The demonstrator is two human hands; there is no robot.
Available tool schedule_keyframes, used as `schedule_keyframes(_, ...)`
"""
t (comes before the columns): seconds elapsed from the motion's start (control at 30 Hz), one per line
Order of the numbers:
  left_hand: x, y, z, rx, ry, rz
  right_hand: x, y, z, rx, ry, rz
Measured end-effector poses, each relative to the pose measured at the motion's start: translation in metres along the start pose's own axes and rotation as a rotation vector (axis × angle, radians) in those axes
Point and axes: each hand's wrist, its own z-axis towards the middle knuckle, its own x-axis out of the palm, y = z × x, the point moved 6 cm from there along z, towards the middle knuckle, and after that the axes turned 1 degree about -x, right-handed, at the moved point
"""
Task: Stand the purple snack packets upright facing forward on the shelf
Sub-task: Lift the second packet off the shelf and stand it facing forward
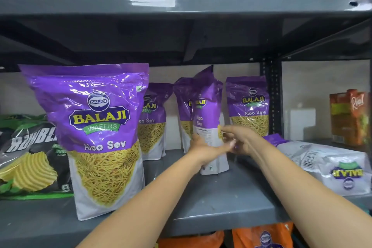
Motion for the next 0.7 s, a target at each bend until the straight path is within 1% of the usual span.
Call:
schedule_keyframes(0.1, -0.012, -0.001, 0.003, -0.002, -0.104, -0.134, -0.001, 0.004, -0.003, -0.053, 0.043, -0.023)
schedule_keyframes(0.17, -0.017, 0.003, 0.008, 0.013, -0.089, -0.148, -0.001, 0.006, -0.004, -0.076, 0.089, 0.015)
schedule_keyframes(0.23, -0.024, 0.009, 0.013, 0.024, -0.016, -0.152, 0.0, 0.007, -0.003, -0.097, 0.15, 0.062)
schedule_keyframes(0.3, -0.031, 0.012, 0.014, 0.008, 0.093, -0.141, 0.002, 0.009, -0.004, -0.117, 0.233, 0.085)
schedule_keyframes(0.4, -0.035, 0.019, 0.013, -0.122, 0.229, -0.15, 0.005, 0.009, -0.007, -0.152, 0.323, 0.091)
schedule_keyframes(0.47, -0.036, 0.024, 0.014, -0.164, 0.245, -0.152, 0.004, 0.009, -0.009, -0.175, 0.332, 0.039)
schedule_keyframes(0.5, -0.038, 0.025, 0.016, -0.15, 0.207, -0.172, 0.004, 0.008, -0.01, -0.18, 0.333, 0.006)
schedule_keyframes(0.6, -0.051, 0.029, 0.022, -0.078, -0.023, -0.245, 0.003, 0.009, -0.014, -0.185, 0.312, -0.06)
schedule_keyframes(0.7, -0.054, 0.036, 0.023, -0.086, -0.18, -0.282, 0.006, 0.012, -0.017, -0.211, 0.271, -0.053)
